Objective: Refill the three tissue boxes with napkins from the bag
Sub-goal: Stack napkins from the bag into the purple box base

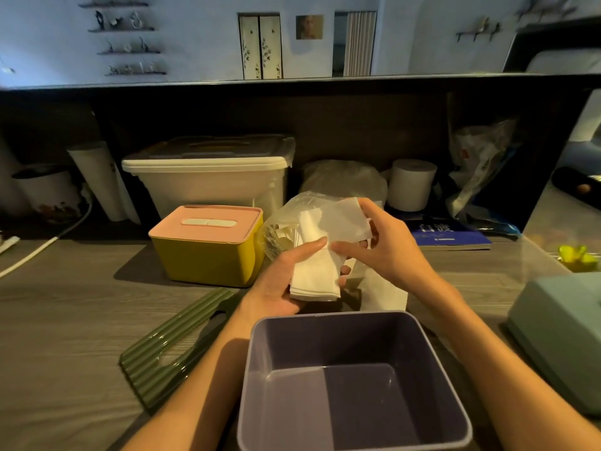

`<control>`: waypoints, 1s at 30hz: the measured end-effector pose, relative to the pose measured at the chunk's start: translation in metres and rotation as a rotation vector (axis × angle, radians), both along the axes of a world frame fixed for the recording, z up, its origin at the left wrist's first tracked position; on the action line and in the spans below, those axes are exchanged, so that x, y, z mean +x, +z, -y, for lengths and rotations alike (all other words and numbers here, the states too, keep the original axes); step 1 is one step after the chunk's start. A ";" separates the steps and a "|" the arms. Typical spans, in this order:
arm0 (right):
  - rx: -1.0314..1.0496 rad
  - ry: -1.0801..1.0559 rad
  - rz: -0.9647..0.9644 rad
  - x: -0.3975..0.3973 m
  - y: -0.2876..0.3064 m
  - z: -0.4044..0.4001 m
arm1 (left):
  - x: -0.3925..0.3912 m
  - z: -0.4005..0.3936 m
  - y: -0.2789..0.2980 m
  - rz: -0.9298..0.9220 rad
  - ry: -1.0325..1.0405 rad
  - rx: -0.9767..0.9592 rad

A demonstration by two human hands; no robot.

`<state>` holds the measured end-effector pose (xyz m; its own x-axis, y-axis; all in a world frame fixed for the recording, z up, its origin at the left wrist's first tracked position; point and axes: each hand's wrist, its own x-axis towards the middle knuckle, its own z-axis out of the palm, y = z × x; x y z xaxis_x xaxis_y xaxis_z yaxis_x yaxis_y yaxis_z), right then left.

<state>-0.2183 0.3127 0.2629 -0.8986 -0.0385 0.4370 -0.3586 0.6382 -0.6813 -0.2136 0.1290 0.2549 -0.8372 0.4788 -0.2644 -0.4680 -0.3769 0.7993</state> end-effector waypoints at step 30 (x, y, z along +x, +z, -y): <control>-0.002 -0.058 -0.089 -0.003 0.001 -0.006 | 0.000 0.007 -0.006 0.017 -0.179 -0.020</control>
<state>-0.2213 0.3184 0.2639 -0.8568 0.0134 0.5155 -0.3806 0.6580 -0.6497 -0.2133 0.1216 0.2485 -0.7344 0.6143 -0.2887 -0.5395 -0.2702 0.7975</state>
